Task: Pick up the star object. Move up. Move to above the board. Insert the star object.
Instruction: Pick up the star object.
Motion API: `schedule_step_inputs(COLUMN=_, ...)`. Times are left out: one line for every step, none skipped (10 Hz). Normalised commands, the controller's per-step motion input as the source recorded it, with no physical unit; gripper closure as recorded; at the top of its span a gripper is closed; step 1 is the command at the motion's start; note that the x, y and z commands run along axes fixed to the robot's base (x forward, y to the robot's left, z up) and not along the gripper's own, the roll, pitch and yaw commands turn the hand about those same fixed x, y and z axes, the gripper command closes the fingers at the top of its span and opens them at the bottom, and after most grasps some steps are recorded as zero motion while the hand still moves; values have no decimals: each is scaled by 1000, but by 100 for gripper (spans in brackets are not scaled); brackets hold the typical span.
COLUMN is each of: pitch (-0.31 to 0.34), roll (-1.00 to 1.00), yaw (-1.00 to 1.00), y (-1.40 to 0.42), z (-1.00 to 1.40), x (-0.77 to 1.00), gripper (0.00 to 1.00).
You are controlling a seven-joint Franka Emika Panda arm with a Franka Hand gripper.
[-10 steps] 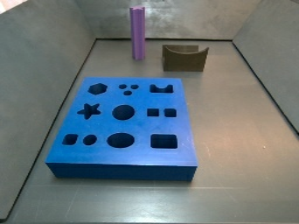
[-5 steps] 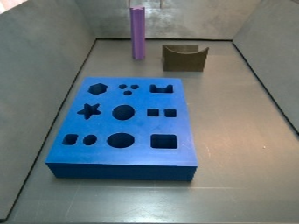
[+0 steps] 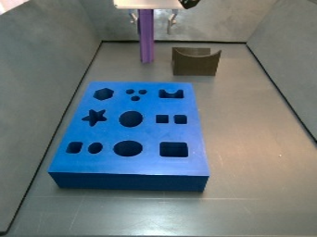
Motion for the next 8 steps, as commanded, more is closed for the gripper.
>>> schedule_step_inputs(pitch=-187, roll=-64, yaw=-117, y=0, z=-117, x=-291, gripper=0)
schedule_step_inputs(pitch=-4, roll=0, yaw=0, y=0, z=0, x=0, gripper=0)
schedule_step_inputs(pitch=0, roll=0, yaw=0, y=0, z=603, x=-20, gripper=0)
schedule_step_inputs(pitch=-61, roll=69, yaw=-74, y=0, z=951, x=-260, gripper=0)
schedule_step_inputs(pitch=-46, roll=87, yaw=-60, y=-49, z=483, x=-186, gripper=0)
schedule_step_inputs(pitch=0, roll=0, yaw=0, y=-20, z=0, x=0, gripper=0)
schedule_step_inputs(pitch=-134, roll=0, yaw=-34, y=0, z=-374, x=-180, gripper=0)
schedule_step_inputs(pitch=0, roll=0, yaw=0, y=0, z=0, x=0, gripper=100)
